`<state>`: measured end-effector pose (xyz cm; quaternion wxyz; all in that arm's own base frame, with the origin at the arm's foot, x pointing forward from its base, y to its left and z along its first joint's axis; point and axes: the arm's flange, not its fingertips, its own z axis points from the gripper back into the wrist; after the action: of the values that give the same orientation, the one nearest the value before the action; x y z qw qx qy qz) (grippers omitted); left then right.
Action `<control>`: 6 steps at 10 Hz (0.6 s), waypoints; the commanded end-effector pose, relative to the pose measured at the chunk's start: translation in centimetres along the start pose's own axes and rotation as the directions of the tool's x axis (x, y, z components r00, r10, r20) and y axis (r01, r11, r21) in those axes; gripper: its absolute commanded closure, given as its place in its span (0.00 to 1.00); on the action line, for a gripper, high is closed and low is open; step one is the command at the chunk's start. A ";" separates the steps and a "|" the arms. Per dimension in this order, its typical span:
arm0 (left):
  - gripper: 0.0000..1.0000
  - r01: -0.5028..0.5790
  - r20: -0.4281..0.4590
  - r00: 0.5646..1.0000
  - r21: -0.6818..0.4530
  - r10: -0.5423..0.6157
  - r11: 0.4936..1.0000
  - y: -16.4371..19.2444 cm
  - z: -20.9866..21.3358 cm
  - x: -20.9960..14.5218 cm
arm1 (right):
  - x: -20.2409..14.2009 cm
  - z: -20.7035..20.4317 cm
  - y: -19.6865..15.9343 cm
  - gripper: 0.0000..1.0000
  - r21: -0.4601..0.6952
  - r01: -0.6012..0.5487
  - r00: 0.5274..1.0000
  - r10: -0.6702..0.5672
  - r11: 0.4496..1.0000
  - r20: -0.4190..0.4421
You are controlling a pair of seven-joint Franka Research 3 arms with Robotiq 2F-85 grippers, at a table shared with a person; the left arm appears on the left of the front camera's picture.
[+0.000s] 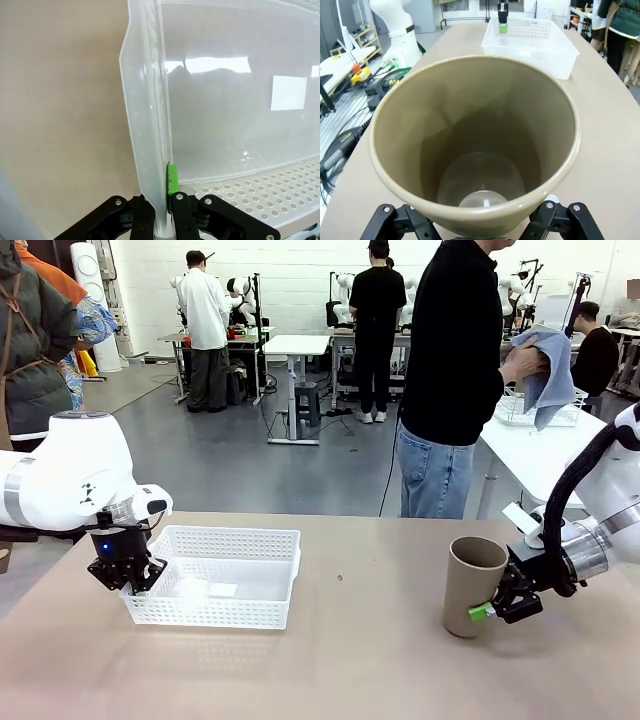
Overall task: Clean and organize the cups into the basket.
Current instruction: Pick up the Organizing basket and move it to the center of the table, then pick up the Reusable plastic cup from the right side of the table and place it inside the Organizing basket.
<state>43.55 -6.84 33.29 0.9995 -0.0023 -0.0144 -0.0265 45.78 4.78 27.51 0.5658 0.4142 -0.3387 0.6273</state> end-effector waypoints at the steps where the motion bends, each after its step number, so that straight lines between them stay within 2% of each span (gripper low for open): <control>1: 1.00 0.009 -0.004 1.000 -0.015 -0.009 1.000 -2.1 -0.3 -0.1 | 4.4 0.3 3.2 1.00 -0.093 0.098 0.992 -0.090 0.991 0.084; 4: 1.00 0.003 -0.018 1.000 -0.015 -0.003 1.000 -6.5 -0.7 0.1 | 12.4 4.1 8.5 1.00 -0.201 0.003 0.994 0.019 0.980 0.107; 6: 1.00 0.001 -0.021 1.000 -0.004 -0.001 1.000 -9.4 -1.3 0.1 | 16.6 6.7 10.4 1.00 -0.242 -0.013 0.992 0.043 0.970 0.119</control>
<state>42.77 -14.72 32.94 0.9991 -0.0112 -0.0094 -0.0396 37.09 4.99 44.42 0.5730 0.3785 -0.4446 0.5751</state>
